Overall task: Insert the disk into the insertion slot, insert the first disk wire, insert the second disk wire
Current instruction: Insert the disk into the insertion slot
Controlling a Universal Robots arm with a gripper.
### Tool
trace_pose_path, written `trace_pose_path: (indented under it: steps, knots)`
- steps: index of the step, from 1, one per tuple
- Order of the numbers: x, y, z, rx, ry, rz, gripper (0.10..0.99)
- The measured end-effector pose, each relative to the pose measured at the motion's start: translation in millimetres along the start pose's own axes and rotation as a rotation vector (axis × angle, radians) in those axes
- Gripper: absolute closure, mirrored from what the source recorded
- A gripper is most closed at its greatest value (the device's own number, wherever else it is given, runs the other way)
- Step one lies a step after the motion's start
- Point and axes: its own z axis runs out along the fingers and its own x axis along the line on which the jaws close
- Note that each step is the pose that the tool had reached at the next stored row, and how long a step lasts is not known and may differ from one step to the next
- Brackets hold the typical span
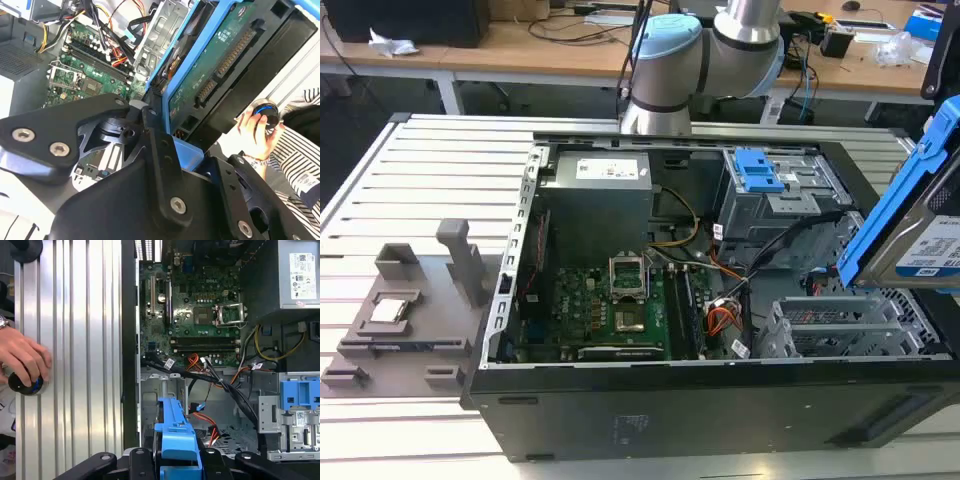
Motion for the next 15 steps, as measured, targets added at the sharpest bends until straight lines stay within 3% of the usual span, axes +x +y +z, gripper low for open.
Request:
trace_pose_path:
  steps: [2, 10, 13, 15]
  knots:
    - [0.0, 2.2, 4.7, 0.000, 0.0000, 0.000, 0.718]
    - [0.1, 6.3, 8.7, 0.000, -0.0001, 0.000, 0.718]
    - [0.2, 13.4, 12.6, 0.000, -0.0001, 0.000, 0.718]
    - [0.2, 13.8, 14.6, 0.000, 0.0001, 0.000, 0.718]
